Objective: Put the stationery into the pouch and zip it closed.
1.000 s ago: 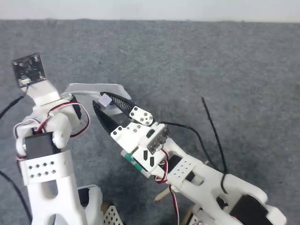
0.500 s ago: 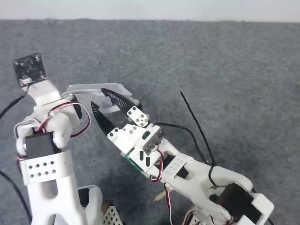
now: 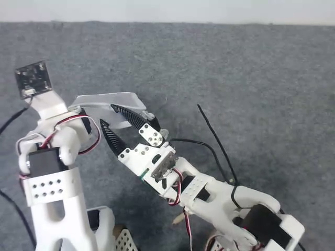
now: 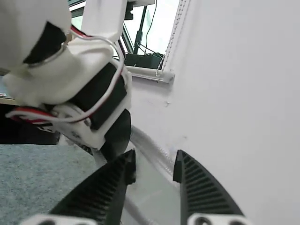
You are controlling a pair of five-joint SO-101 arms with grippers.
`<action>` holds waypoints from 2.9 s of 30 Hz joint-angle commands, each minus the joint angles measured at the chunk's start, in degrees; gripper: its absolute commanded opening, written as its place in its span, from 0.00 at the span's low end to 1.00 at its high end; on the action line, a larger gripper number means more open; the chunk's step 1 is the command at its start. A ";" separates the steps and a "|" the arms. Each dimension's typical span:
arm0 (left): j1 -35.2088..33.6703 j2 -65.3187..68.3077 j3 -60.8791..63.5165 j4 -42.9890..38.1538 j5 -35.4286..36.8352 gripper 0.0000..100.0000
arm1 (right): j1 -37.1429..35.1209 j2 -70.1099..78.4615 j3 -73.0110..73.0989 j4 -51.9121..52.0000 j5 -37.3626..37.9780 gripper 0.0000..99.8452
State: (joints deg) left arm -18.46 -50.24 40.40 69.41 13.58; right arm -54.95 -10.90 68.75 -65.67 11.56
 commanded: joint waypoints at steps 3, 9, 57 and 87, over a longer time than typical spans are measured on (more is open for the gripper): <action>0.26 -0.09 -0.84 -2.37 -0.35 0.01 | -0.57 -0.31 -0.09 2.42 0.88 0.12; 0.26 -0.09 -0.84 -2.37 -0.35 0.01 | -0.57 -0.31 -0.09 2.59 0.88 0.12; -19.43 0.00 -0.92 -7.38 3.43 0.01 | -0.92 -52.35 1.67 94.37 -8.26 0.12; -23.56 -0.09 -0.92 -7.91 5.01 0.01 | -2.95 -5.93 -22.68 102.20 -8.70 0.12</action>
State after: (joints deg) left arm -42.02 -50.24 40.57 63.78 17.80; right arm -57.41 -19.34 51.34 36.04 3.56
